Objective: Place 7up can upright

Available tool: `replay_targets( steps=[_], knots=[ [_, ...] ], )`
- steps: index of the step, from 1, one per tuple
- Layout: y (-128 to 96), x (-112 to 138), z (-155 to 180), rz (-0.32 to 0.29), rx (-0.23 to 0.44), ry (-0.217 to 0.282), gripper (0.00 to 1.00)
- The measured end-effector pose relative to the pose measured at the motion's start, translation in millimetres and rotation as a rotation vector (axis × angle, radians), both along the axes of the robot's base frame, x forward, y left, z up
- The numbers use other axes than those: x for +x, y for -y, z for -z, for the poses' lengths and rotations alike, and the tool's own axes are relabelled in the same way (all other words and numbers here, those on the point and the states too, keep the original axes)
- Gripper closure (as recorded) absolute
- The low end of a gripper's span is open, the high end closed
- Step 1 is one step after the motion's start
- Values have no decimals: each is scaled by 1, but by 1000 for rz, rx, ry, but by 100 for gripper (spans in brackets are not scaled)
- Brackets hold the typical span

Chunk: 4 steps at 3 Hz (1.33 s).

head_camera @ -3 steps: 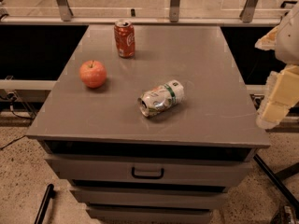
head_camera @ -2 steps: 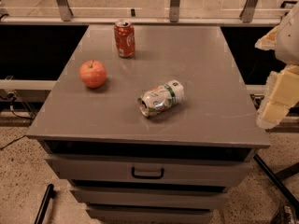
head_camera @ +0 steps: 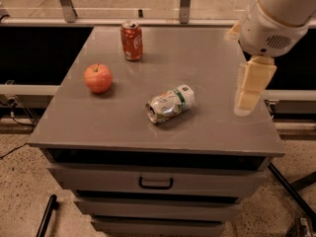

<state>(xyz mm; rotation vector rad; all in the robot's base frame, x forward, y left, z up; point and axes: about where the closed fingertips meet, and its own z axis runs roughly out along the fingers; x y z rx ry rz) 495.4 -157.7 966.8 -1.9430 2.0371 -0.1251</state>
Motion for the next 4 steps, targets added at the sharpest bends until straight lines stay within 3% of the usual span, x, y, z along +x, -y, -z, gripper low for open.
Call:
replay_targets(
  steps=[2, 3, 4],
  knots=[
    [-76, 45, 62, -196, 2, -67, 0],
    [-114, 54, 92, -280, 12, -92, 0],
    [-135, 50, 102, -331, 1, -91, 0]
  ],
)
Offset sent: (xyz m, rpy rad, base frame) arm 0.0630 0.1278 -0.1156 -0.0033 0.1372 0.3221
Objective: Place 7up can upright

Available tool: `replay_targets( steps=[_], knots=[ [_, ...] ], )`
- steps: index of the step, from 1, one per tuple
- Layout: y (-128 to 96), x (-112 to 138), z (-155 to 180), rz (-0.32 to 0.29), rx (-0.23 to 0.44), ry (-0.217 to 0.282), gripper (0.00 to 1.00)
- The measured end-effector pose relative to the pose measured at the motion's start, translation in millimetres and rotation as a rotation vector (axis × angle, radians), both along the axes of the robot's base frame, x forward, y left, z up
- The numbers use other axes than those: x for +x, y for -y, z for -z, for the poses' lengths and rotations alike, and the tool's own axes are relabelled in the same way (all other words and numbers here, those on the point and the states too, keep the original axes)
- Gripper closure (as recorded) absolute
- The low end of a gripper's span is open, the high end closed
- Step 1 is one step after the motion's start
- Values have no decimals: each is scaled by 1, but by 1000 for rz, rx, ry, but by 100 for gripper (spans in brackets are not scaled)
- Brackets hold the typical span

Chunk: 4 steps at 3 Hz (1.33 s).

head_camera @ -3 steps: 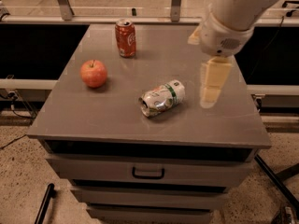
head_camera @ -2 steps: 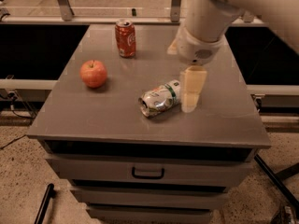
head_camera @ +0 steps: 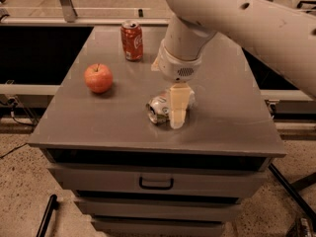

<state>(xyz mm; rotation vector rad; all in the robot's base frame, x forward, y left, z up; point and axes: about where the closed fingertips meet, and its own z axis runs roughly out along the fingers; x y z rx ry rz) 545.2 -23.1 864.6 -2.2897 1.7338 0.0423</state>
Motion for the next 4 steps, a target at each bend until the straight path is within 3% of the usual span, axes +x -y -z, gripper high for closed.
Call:
replay_targets(
  steps=[1, 2, 3, 4],
  knots=[
    [-10, -3, 14, -14, -35, -11, 0],
    [-13, -5, 23, -16, -61, -16, 15],
    [-16, -8, 20, -27, -64, -3, 44],
    [-12, -10, -11, -34, -5, 40, 69]
  ],
)
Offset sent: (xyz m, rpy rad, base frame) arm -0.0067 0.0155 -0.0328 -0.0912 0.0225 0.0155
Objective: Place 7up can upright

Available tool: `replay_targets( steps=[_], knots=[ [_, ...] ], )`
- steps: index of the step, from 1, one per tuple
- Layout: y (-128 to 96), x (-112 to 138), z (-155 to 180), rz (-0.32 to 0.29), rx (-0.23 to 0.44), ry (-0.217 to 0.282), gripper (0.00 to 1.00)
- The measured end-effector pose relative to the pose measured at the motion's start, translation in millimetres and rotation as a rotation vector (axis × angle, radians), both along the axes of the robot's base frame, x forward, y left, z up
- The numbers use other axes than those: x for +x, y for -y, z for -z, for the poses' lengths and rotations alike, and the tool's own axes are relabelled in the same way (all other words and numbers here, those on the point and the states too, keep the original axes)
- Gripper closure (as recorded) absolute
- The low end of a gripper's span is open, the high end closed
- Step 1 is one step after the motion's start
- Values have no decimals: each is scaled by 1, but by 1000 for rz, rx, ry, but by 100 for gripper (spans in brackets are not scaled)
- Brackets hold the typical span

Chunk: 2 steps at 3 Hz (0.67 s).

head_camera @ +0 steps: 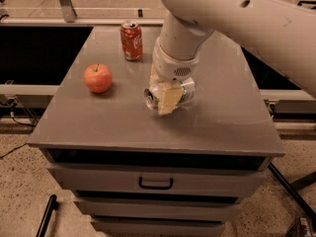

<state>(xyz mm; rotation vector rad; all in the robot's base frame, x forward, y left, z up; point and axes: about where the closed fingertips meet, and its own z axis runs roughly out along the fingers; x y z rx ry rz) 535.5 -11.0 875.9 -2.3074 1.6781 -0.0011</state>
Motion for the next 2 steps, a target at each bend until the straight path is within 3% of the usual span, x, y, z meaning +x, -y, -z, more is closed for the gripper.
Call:
replay_targets(
  steps=[1, 2],
  knots=[
    [19, 6, -39, 37, 119, 3, 92],
    [43, 15, -76, 94, 289, -18, 100]
  ],
)
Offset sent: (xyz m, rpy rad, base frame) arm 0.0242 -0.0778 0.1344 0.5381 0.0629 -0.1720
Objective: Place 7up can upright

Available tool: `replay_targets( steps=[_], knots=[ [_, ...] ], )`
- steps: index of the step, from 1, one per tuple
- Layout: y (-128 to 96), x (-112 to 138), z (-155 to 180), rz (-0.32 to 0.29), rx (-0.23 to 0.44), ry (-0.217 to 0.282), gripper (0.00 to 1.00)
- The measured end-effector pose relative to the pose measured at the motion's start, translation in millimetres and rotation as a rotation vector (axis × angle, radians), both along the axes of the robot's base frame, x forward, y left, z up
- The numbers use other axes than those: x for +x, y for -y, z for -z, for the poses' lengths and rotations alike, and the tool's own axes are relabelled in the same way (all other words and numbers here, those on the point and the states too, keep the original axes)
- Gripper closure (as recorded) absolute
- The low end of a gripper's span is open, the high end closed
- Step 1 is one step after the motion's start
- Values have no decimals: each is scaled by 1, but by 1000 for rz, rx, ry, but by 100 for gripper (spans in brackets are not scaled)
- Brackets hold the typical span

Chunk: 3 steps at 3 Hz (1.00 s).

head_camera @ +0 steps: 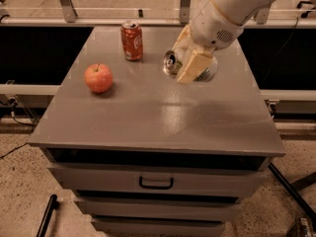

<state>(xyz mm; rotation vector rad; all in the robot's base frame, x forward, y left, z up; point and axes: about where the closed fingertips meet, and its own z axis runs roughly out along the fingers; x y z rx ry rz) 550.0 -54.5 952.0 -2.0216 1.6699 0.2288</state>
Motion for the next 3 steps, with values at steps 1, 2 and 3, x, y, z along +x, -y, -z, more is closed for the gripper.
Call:
replay_targets(
  steps=[1, 2, 3],
  knots=[
    [22, 9, -19, 43, 210, -67, 100],
    [35, 15, -26, 57, 434, -147, 100],
    [41, 16, -34, 75, 603, -228, 100]
  ],
)
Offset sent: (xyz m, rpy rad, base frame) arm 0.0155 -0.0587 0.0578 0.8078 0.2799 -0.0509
